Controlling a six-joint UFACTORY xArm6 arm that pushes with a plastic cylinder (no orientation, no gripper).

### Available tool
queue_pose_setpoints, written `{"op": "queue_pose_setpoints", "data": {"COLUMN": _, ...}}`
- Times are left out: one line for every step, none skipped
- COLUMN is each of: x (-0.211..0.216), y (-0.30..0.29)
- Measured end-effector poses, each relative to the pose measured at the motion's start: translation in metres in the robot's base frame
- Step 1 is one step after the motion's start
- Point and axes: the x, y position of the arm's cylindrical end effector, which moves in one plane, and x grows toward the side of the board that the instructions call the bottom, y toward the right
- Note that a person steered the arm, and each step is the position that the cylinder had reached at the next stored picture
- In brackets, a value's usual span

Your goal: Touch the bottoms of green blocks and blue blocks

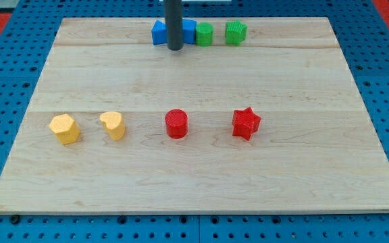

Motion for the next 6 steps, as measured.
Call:
{"op": "queue_pose_setpoints", "data": {"x": 0.000, "y": -0.020}}
{"op": "queue_pose_setpoints", "data": {"x": -0.001, "y": -0.032}}
{"op": "queue_pose_setpoints", "data": {"x": -0.016, "y": -0.032}}
{"op": "queue_pose_setpoints", "data": {"x": -0.027, "y": -0.032}}
{"op": "queue_pose_setpoints", "data": {"x": -0.026, "y": -0.029}}
{"op": "queue_pose_setpoints", "data": {"x": -0.026, "y": -0.006}}
